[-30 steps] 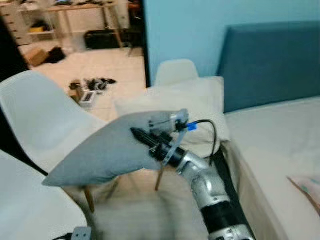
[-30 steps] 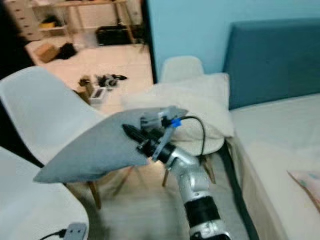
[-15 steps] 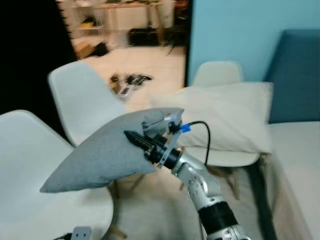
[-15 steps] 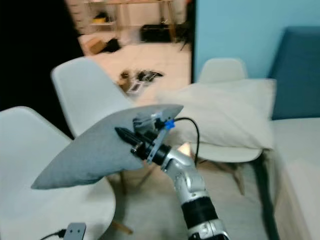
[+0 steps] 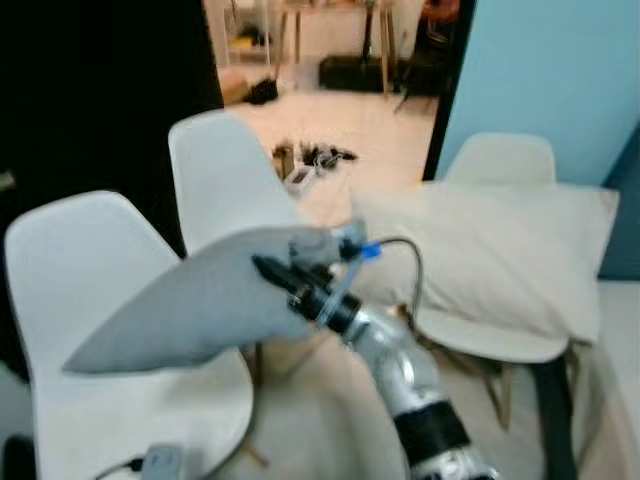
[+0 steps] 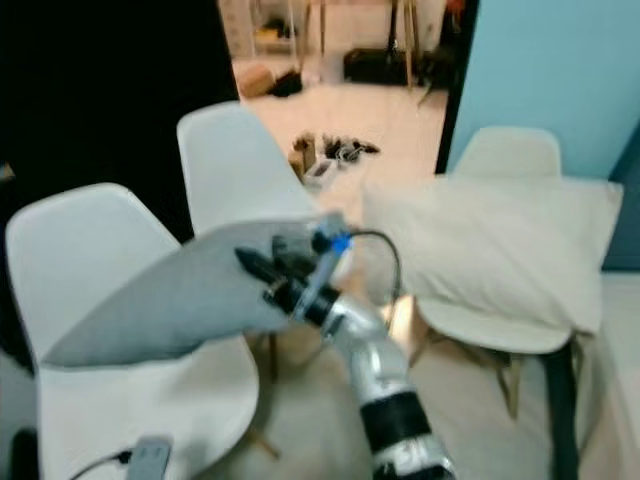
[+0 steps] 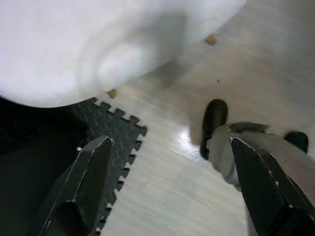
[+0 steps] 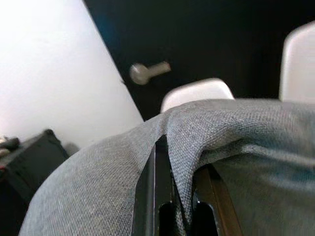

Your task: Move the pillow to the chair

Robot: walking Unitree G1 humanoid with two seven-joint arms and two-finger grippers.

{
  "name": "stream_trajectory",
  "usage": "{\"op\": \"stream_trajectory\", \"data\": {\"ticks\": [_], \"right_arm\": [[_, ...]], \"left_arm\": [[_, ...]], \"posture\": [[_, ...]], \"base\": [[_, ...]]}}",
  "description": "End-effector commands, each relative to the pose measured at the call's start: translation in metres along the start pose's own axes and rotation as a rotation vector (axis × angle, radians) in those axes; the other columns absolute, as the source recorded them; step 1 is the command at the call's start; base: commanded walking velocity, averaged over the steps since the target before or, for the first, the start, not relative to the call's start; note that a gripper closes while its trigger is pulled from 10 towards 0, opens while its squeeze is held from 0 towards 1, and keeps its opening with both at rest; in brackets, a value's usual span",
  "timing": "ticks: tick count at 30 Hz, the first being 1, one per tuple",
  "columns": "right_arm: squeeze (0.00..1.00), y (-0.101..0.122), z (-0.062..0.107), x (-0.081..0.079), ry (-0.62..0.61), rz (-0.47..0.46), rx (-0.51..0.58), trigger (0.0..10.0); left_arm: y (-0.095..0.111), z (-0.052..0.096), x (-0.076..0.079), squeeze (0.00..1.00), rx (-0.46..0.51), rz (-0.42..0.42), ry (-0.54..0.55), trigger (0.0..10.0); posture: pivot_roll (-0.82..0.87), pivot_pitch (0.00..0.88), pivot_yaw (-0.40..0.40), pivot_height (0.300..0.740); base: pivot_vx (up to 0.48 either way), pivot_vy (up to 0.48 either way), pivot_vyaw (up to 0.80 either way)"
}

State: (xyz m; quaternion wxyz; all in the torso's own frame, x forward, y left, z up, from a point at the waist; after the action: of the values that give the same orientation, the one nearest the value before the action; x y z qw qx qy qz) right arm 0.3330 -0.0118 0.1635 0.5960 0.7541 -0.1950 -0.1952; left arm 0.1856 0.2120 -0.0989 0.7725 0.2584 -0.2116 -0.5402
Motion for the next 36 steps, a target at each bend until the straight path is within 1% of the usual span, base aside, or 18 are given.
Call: {"op": "stream_trajectory", "data": {"ticks": [1, 8, 10, 12, 15, 18, 20, 21, 24, 26, 28, 29, 32, 33, 35, 36], "right_arm": [[0.0, 0.018, -0.007, 0.0, 0.0, 0.043, 0.077, 10.0], [0.0, 0.019, -0.006, 0.002, -0.011, 0.037, 0.083, 10.0], [0.0, 0.019, -0.006, 0.002, -0.013, 0.039, 0.081, 10.0], [0.0, 0.018, -0.006, 0.003, -0.015, 0.042, 0.078, 10.0], [0.0, 0.018, -0.007, 0.002, -0.015, 0.043, 0.078, 10.0], [0.0, 0.018, -0.007, 0.002, -0.016, 0.044, 0.077, 10.0], [0.0, 0.017, -0.007, 0.002, -0.015, 0.045, 0.075, 10.0], [0.0, 0.017, -0.007, 0.002, -0.015, 0.045, 0.075, 10.0], [0.0, 0.017, -0.006, 0.002, -0.014, 0.046, 0.075, 10.0], [0.0, 0.017, -0.006, 0.002, -0.014, 0.046, 0.075, 10.0], [0.0, 0.017, -0.007, 0.002, -0.013, 0.046, 0.077, 10.0], [0.0, 0.017, -0.007, 0.002, -0.013, 0.046, 0.077, 10.0], [0.0, 0.02, -0.008, 0.003, -0.013, 0.049, 0.092, 10.0], [0.0, 0.02, -0.008, 0.003, -0.013, 0.049, 0.092, 10.0], [0.0, 0.022, -0.008, 0.004, -0.015, 0.054, 0.098, 10.0], [0.0, 0.024, -0.008, 0.004, -0.012, 0.055, 0.106, 10.0]], "left_arm": [[-0.009, 0.002, 0.0, 0.0, -0.027, 0.016, 0.001, 10.0], [-0.005, 0.001, 0.003, 0.0, -0.019, 0.025, -0.009, 10.0], [-0.003, 0.0, 0.003, 0.0, -0.012, 0.032, -0.003, 10.0], [0.004, -0.001, 0.004, 0.0, 0.019, 0.048, 0.005, 10.0], [0.01, -0.002, 0.005, 0.0, 0.041, 0.053, 0.004, 10.0], [0.012, -0.002, 0.006, 0.0, 0.05, 0.058, 0.001, 10.0], [0.024, -0.003, 0.007, 0.0, 0.1, 0.065, -0.007, 10.0], [0.024, -0.003, 0.007, 0.0, 0.1, 0.065, -0.007, 10.0], [0.05, -0.005, 0.007, 0.0, 0.195, 0.097, -0.017, 10.0], [0.05, -0.005, 0.007, 0.0, 0.195, 0.097, -0.017, 10.0], [0.065, -0.005, 0.009, 0.0, 0.248, 0.102, -0.028, 10.0], [0.065, -0.005, 0.009, 0.0, 0.248, 0.102, -0.028, 10.0], [0.091, -0.005, 0.015, 0.0, 0.342, 0.081, -0.052, 10.0], [0.091, -0.005, 0.015, 0.0, 0.342, 0.081, -0.052, 10.0], [0.101, -0.003, 0.019, 0.0, 0.381, 0.065, -0.062, 10.0], [0.109, -0.002, 0.02, 0.0, 0.415, 0.074, -0.065, 10.0]], "posture": [[-0.05, 0.053, 0.035, 0.74], [-0.05, 0.054, 0.035, 0.74], [-0.05, 0.056, 0.036, 0.74], [-0.05, 0.055, 0.035, 0.74], [-0.05, 0.056, 0.034, 0.74], [-0.05, 0.056, 0.034, 0.74], [-0.05, 0.056, 0.034, 0.74], [-0.05, 0.056, 0.034, 0.74], [-0.05, 0.057, 0.032, 0.74], [-0.05, 0.057, 0.032, 0.74], [-0.05, 0.053, 0.031, 0.74], [-0.05, 0.053, 0.031, 0.74], [-0.05, 0.045, 0.028, 0.74], [-0.05, 0.045, 0.028, 0.74], [-0.05, 0.045, 0.028, 0.74], [-0.05, 0.044, 0.028, 0.74]], "base": [[0.0, -0.48, 0.0], [0.0, -0.48, 0.0], [0.0, 0.0, 0.0], [0.0, 0.0, 0.0], [0.0, 0.0, 0.0], [0.0, 0.0, 0.0], [0.12, 0.0, 0.0], [0.24, 0.0, 0.0], [0.291, 0.0, 0.0], [0.3, 0.0, 0.0], [0.317, 0.0, 0.0], [0.326, 0.0, 0.0], [0.335, 0.0, 0.0], [0.337, 0.0, 0.0], [0.337, 0.0, 0.0], [0.352, 0.0, 0.0]]}}
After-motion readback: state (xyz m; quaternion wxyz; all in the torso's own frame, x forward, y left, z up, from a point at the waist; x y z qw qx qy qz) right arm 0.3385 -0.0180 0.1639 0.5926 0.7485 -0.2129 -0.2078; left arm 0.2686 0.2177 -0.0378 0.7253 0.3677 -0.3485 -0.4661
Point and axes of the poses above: a point about 5 cm out from each wrist's last joint towards the gripper, its own z axis pointing back from the gripper into the wrist, its own y axis along the axis of the wrist's last joint, x = y × z, the point moved 2 cm from there along -z, pointing out of the wrist towards the gripper, and after that the axes turned 15 degrees about z, right-handed, at the moved point
